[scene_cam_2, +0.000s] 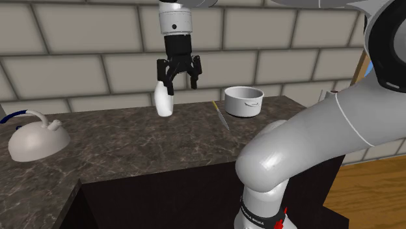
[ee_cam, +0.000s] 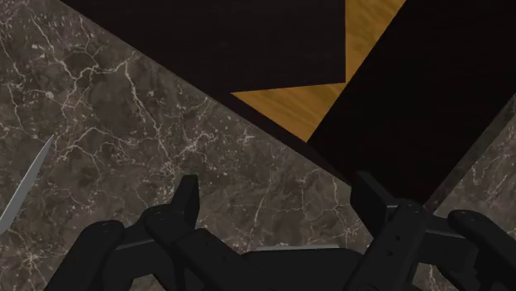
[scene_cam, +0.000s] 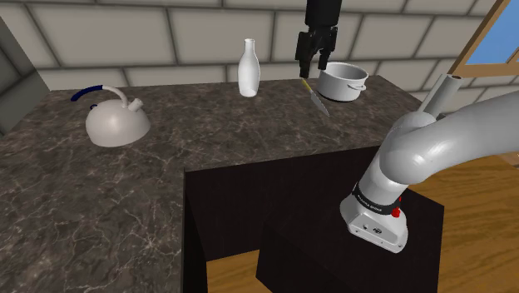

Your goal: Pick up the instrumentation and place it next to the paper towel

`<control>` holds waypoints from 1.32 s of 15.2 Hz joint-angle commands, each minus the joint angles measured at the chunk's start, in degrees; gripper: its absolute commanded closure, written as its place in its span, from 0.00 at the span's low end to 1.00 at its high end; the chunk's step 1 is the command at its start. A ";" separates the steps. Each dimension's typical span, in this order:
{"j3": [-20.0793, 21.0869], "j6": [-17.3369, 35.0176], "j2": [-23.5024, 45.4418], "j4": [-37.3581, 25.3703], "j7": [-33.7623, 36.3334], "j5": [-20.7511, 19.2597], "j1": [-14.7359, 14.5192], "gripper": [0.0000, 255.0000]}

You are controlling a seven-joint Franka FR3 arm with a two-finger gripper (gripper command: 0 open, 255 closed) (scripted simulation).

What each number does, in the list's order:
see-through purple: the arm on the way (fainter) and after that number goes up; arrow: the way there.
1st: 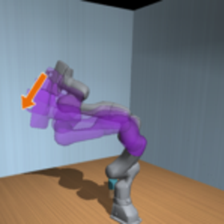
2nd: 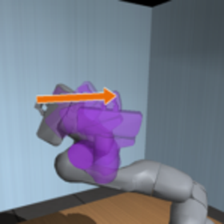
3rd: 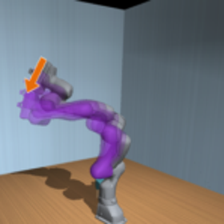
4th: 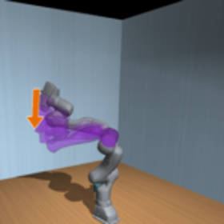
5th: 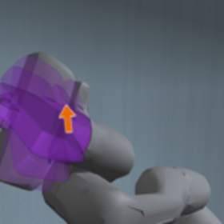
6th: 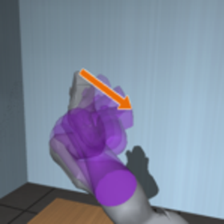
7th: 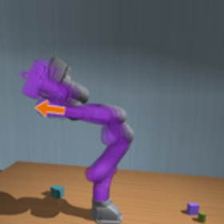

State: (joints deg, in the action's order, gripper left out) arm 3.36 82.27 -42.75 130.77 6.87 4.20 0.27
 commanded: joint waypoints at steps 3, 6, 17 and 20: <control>-1.33 2.90 1.13 1.48 -0.54 -1.20 1.22 0.00; -3.36 7.29 3.21 3.31 -1.26 -2.92 3.07 0.00; -11.17 23.31 14.64 5.71 -3.51 -7.78 9.65 0.00; -13.39 27.46 18.64 5.20 -4.15 -8.50 11.23 0.00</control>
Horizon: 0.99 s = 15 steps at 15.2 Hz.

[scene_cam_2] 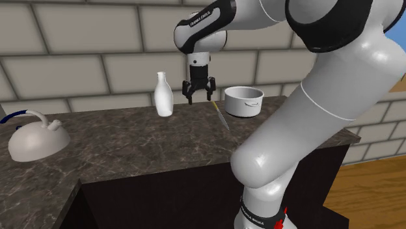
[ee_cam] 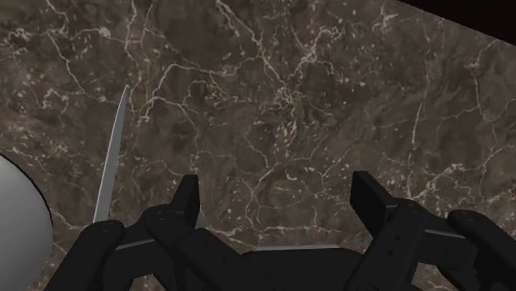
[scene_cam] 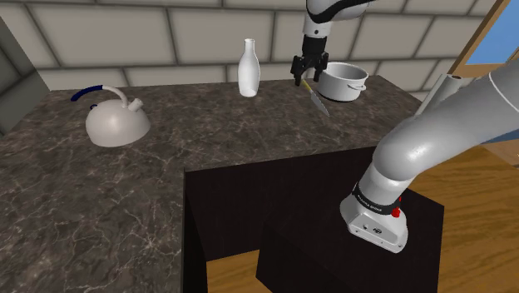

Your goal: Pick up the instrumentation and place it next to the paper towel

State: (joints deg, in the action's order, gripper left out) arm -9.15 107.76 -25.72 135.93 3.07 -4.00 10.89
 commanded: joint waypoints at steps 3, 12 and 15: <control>-3.12 5.93 5.90 -0.96 -1.08 -0.63 2.05 0.00; -9.51 16.20 20.17 -6.69 -4.43 1.60 5.92 0.00; -11.31 18.92 25.30 -9.46 -6.06 3.61 7.29 0.00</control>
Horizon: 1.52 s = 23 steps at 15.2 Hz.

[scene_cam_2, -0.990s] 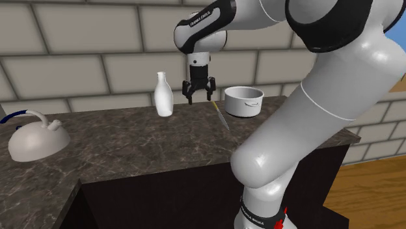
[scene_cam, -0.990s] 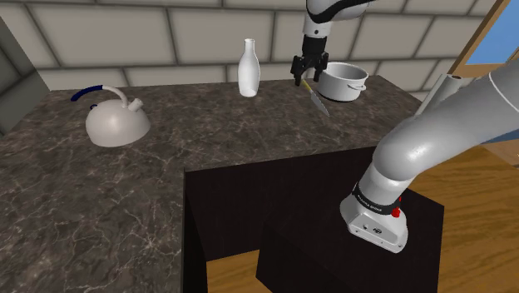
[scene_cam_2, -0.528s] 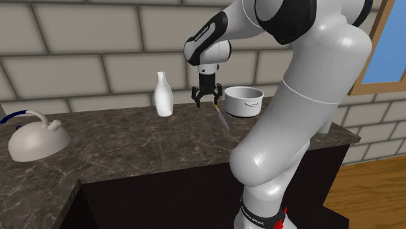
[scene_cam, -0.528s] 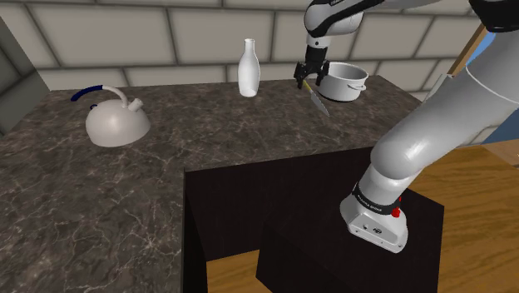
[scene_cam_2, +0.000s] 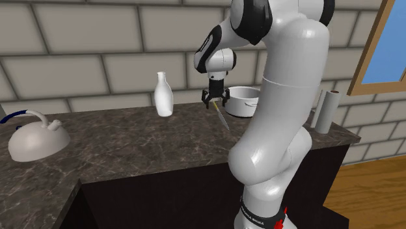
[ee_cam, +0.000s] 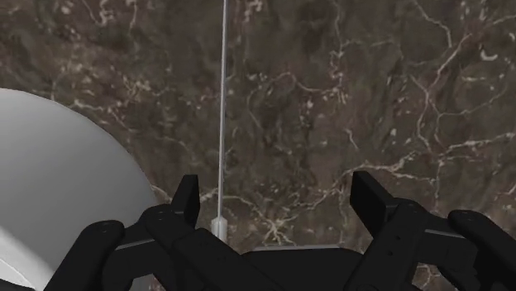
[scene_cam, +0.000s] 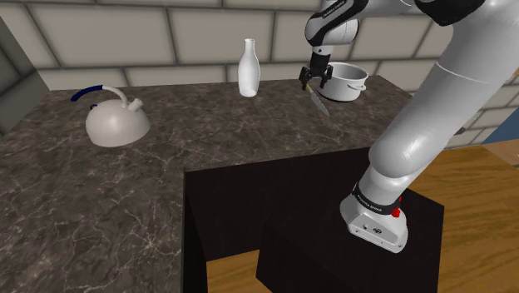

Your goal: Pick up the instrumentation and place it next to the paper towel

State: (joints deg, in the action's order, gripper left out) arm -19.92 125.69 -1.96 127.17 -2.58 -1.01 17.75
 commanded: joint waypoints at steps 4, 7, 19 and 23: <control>-1.93 3.28 6.84 -3.94 -2.28 3.25 2.14 0.00; -1.79 5.43 8.25 -3.08 -2.80 4.00 2.29 0.00; -1.44 8.66 10.58 -2.00 -3.69 5.28 2.64 0.00; -1.43 8.66 10.47 -1.90 -3.61 5.22 2.60 1.00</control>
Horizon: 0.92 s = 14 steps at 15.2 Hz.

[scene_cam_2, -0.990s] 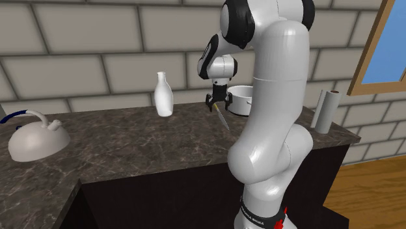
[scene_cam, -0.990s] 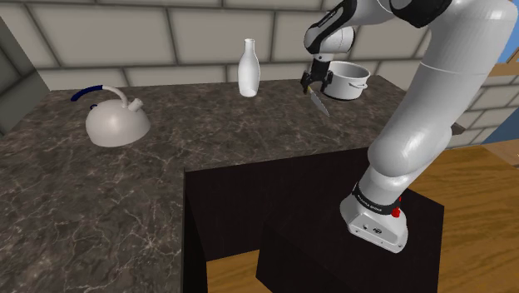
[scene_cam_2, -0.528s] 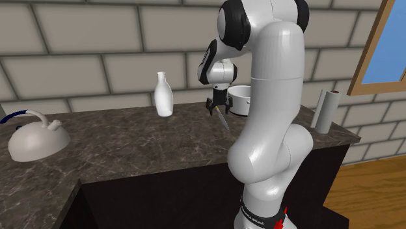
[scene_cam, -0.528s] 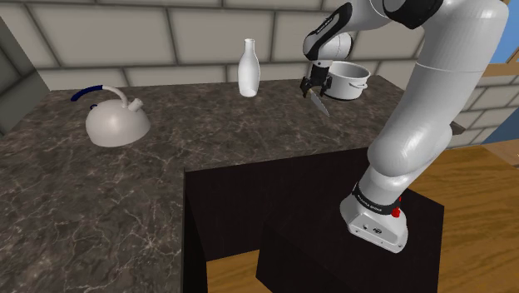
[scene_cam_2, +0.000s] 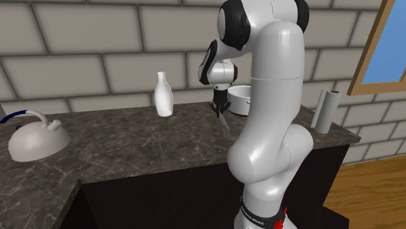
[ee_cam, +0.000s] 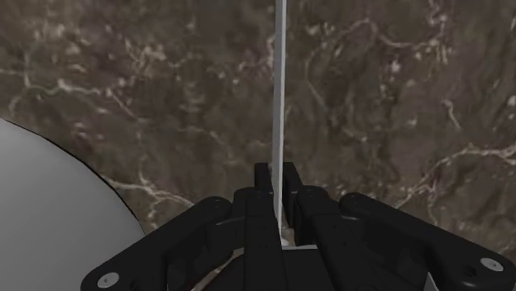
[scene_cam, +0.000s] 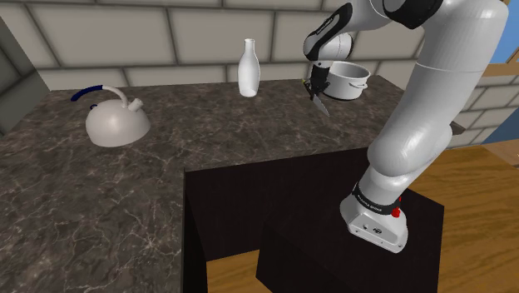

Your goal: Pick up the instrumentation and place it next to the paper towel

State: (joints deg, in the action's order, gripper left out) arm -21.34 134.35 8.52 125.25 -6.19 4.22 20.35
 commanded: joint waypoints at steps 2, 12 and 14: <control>-0.01 0.00 0.01 0.00 0.01 0.00 0.00 1.00; -0.31 -4.28 -2.79 -1.69 1.04 -1.56 -0.23 1.00; -0.36 -5.73 -3.67 -2.33 1.36 -2.02 -0.30 1.00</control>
State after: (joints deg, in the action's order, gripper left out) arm -21.66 129.39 5.35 123.20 -5.01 2.48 20.08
